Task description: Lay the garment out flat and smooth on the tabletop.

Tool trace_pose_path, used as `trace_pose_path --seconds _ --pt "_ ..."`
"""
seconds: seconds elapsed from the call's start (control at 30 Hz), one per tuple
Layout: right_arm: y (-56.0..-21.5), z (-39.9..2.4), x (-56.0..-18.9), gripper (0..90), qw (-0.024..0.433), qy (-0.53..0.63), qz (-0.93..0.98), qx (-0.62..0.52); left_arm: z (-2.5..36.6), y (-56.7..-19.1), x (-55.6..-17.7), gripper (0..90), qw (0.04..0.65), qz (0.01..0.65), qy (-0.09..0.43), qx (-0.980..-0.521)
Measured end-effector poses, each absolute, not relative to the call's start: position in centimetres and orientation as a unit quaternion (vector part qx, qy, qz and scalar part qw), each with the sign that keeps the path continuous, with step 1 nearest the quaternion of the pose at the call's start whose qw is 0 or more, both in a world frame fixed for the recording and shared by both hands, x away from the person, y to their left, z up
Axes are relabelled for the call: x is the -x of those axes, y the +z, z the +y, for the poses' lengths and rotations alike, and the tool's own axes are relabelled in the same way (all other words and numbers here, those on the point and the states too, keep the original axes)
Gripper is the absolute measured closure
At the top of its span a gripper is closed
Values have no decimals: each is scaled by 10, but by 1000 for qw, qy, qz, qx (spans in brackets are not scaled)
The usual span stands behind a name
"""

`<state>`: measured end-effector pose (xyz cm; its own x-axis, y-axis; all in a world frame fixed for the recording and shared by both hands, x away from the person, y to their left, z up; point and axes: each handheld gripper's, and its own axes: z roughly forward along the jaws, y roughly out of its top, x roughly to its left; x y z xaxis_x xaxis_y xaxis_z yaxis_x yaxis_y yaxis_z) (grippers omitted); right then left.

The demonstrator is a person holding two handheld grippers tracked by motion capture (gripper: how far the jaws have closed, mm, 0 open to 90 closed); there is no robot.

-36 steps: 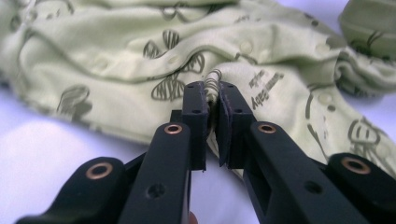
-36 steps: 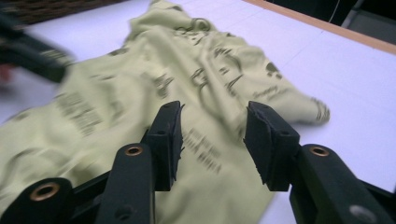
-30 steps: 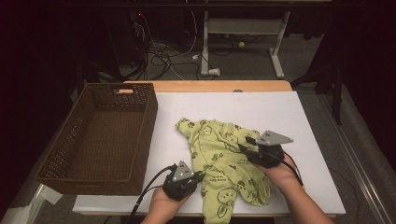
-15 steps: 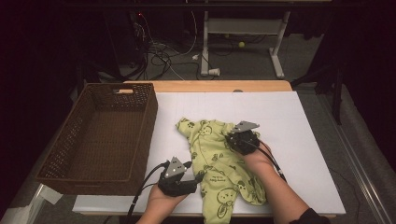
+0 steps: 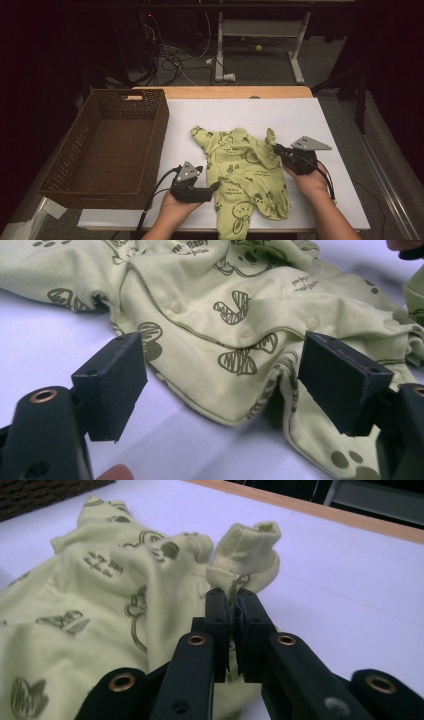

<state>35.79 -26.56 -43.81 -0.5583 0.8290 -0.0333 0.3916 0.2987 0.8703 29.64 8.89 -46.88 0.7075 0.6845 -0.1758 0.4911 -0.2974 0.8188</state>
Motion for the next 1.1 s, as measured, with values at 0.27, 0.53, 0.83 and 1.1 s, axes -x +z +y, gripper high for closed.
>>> trace_pose_path --seconds 0.27,0.53,0.83,1.1 --pt "-444 -278 -351 878 270 417 766 -408 90 -468 -304 182 474 367 106 -793" --pt "-442 -324 -345 876 280 424 728 -460 89 -466 -303 182 477 363 104 -793" --pt "-445 -386 -323 870 280 420 693 -515 86 -467 -306 182 466 358 101 -803" --pt "-449 -403 -313 769 279 411 687 -530 80 -468 -314 208 458 355 103 -808"
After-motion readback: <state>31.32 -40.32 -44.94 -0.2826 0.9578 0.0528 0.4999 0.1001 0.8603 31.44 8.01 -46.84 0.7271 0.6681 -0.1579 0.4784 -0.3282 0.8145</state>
